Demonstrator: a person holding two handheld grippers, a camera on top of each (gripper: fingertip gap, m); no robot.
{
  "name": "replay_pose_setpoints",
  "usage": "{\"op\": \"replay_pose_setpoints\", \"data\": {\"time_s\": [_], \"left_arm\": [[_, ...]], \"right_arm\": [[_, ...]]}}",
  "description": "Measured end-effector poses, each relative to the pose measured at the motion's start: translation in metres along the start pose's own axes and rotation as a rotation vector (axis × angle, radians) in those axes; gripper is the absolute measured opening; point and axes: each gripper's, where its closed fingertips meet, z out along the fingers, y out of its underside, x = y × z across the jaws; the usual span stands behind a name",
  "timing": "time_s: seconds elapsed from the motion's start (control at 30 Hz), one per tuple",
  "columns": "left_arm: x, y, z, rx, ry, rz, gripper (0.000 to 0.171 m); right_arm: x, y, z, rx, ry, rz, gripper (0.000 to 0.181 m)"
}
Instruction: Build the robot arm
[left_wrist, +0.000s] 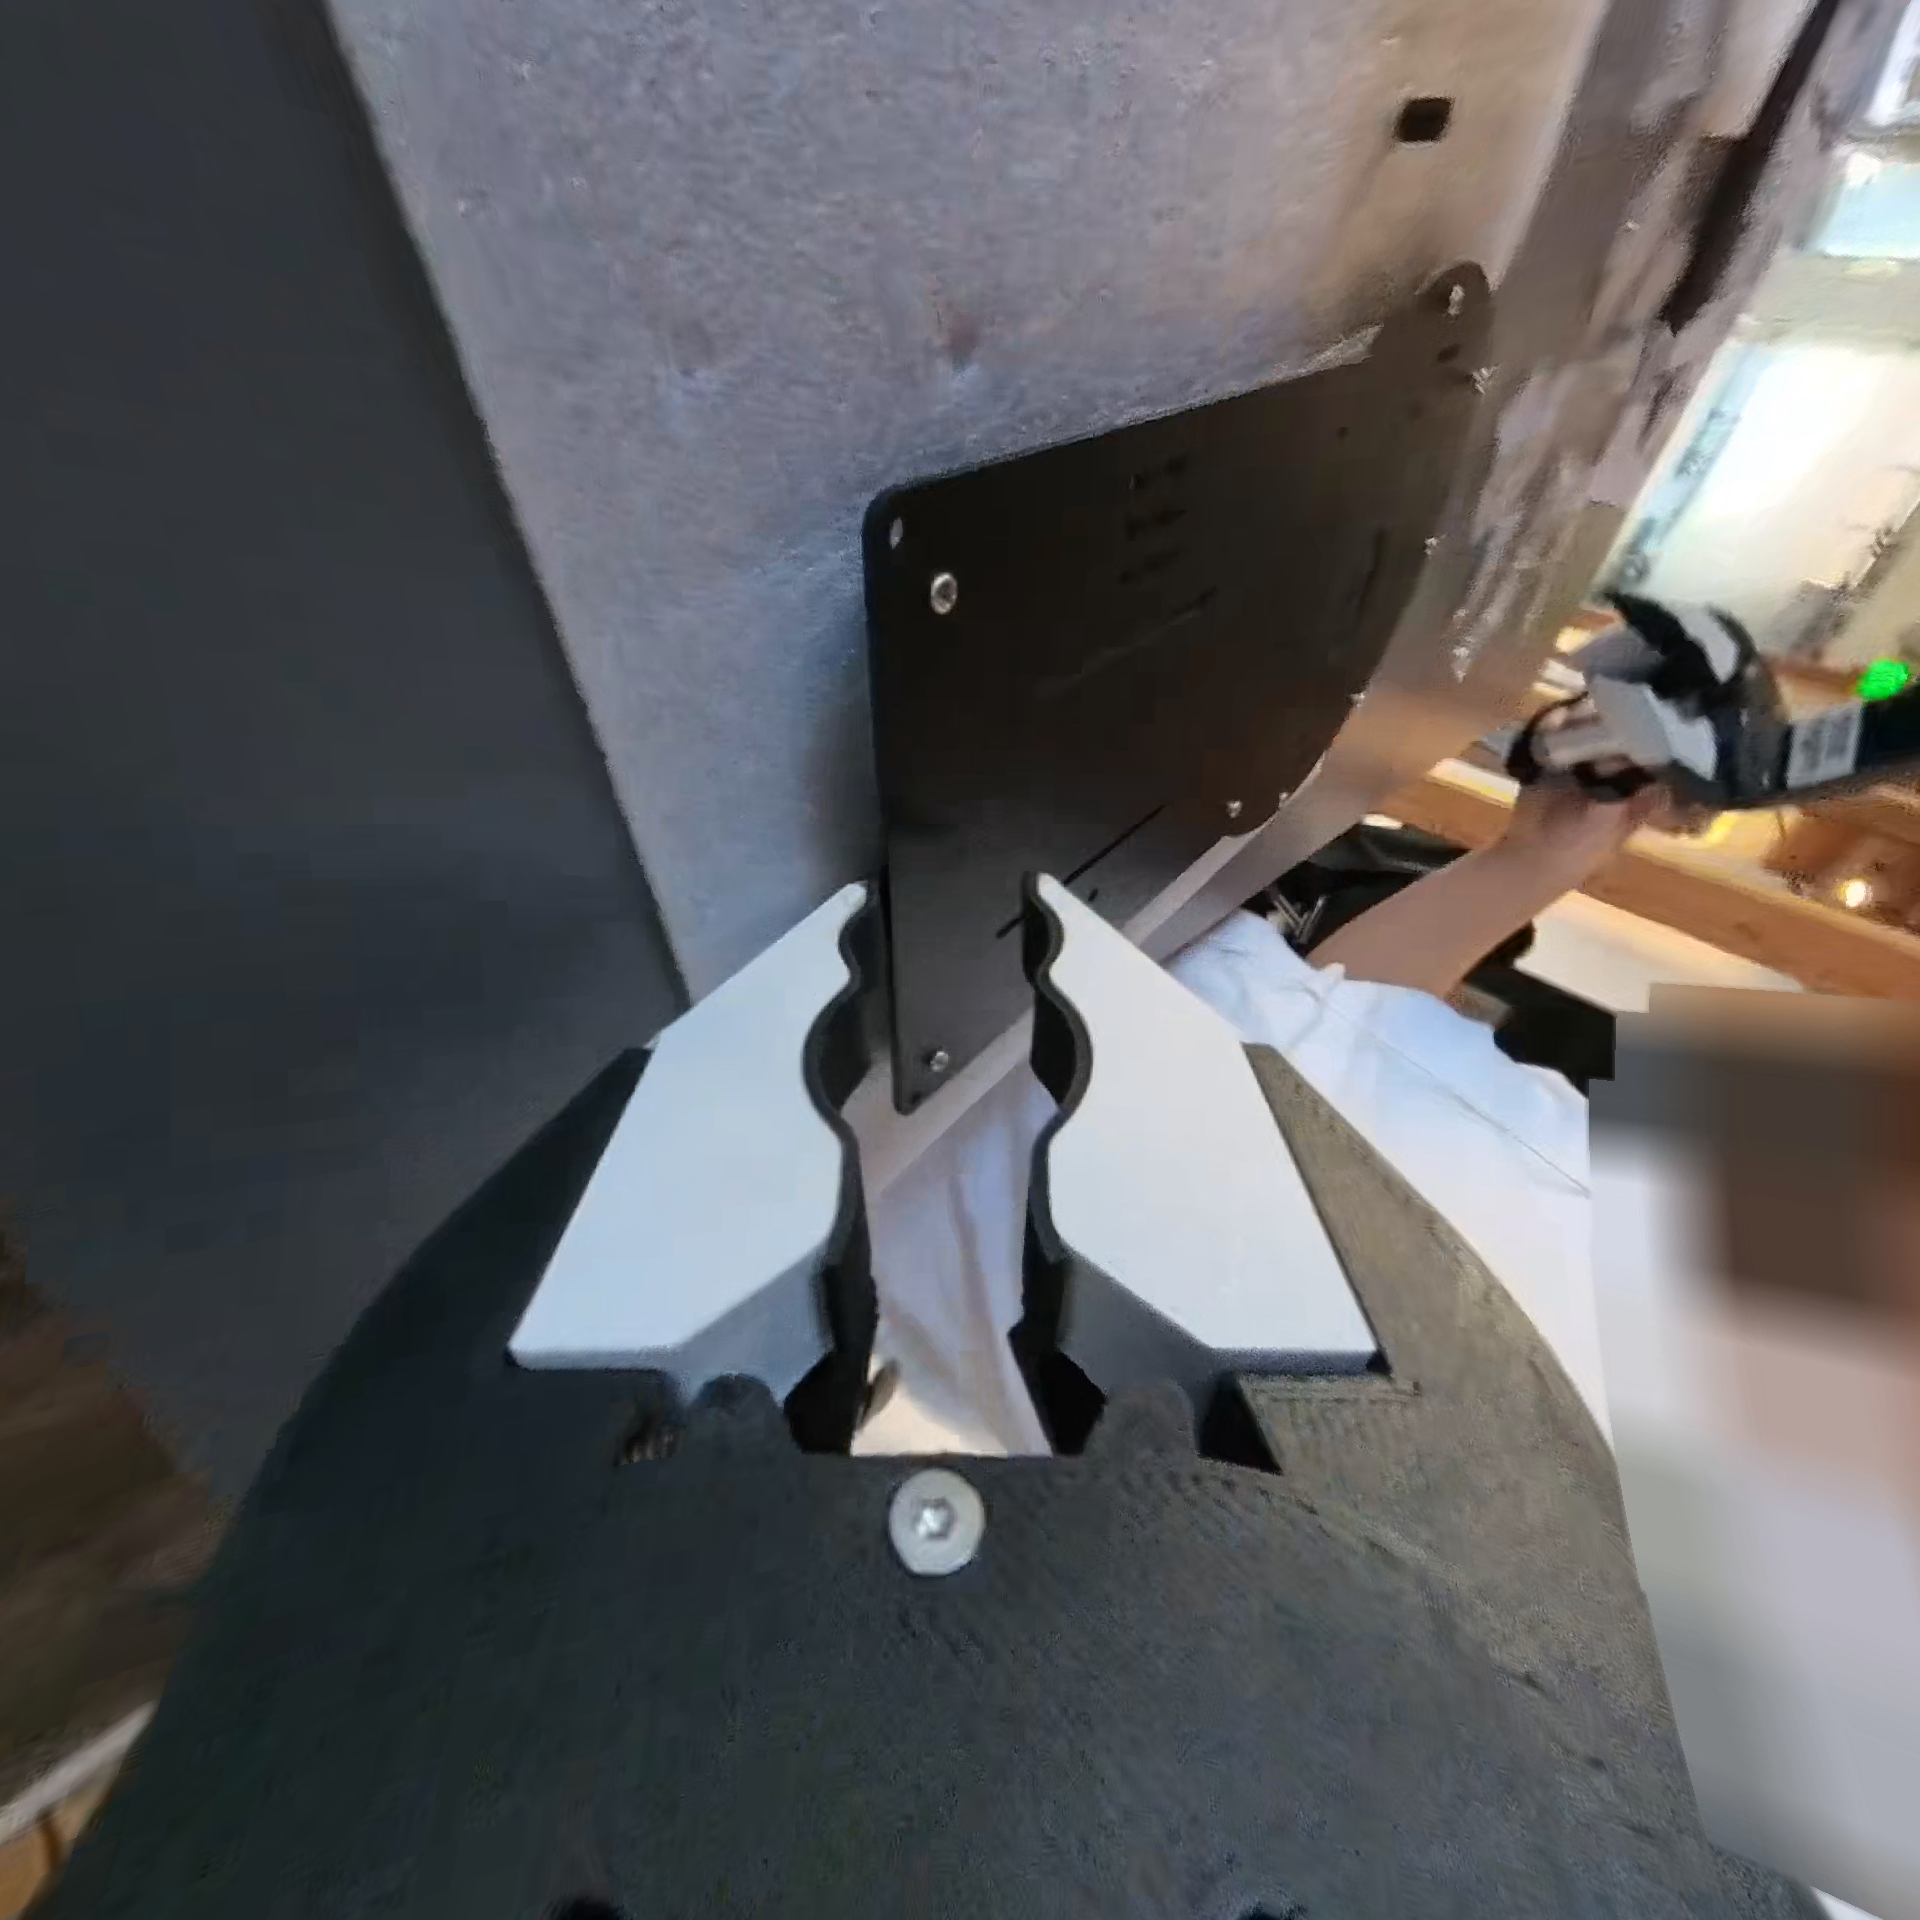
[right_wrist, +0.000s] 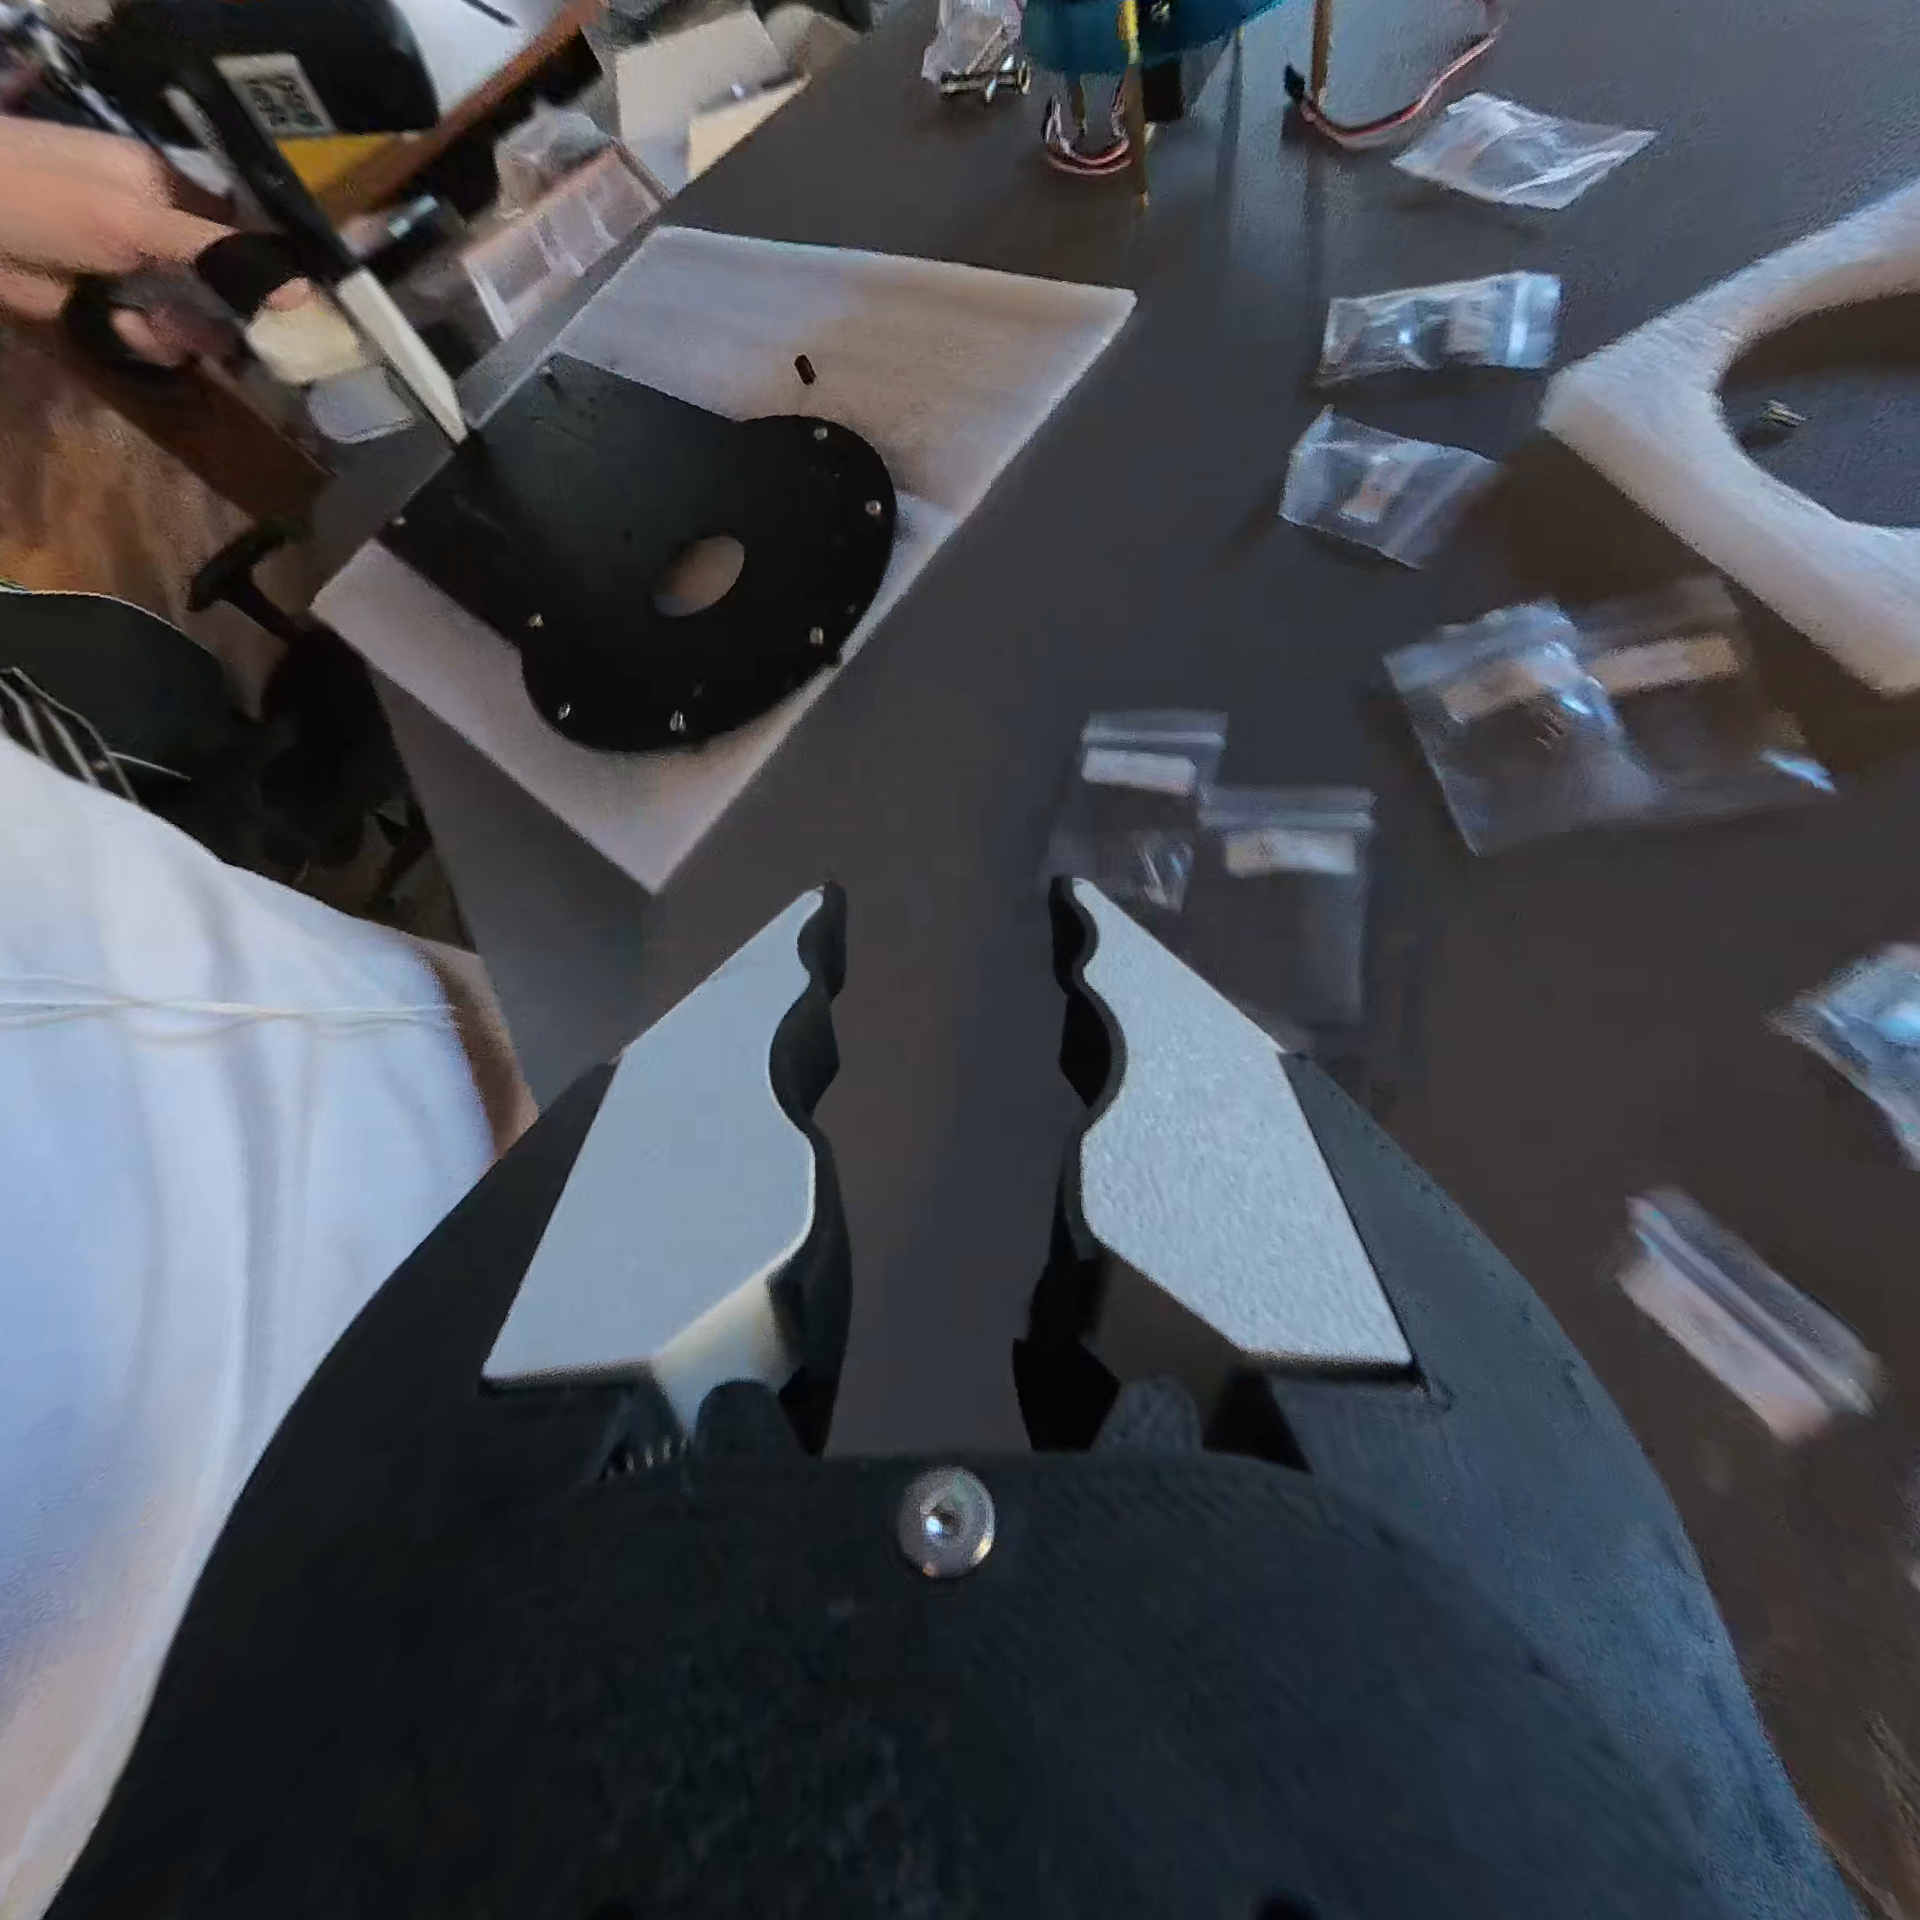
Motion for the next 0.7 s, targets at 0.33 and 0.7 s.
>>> {"op": "replay_pose_setpoints", "data": {"time_s": [0.33, 0.7], "left_arm": [[0.007, -0.016, -0.071, 0.328, -0.406, -0.119, 0.027], [0.139, 0.089, -0.166, 1.565, -0.272, 0.367, 0.051]], "right_arm": [[0.088, 0.056, -0.189, 0.035, 0.002, -0.161, 0.042], [0.255, 0.070, -0.372, 0.553, 0.423, -0.087, 0.078]]}}
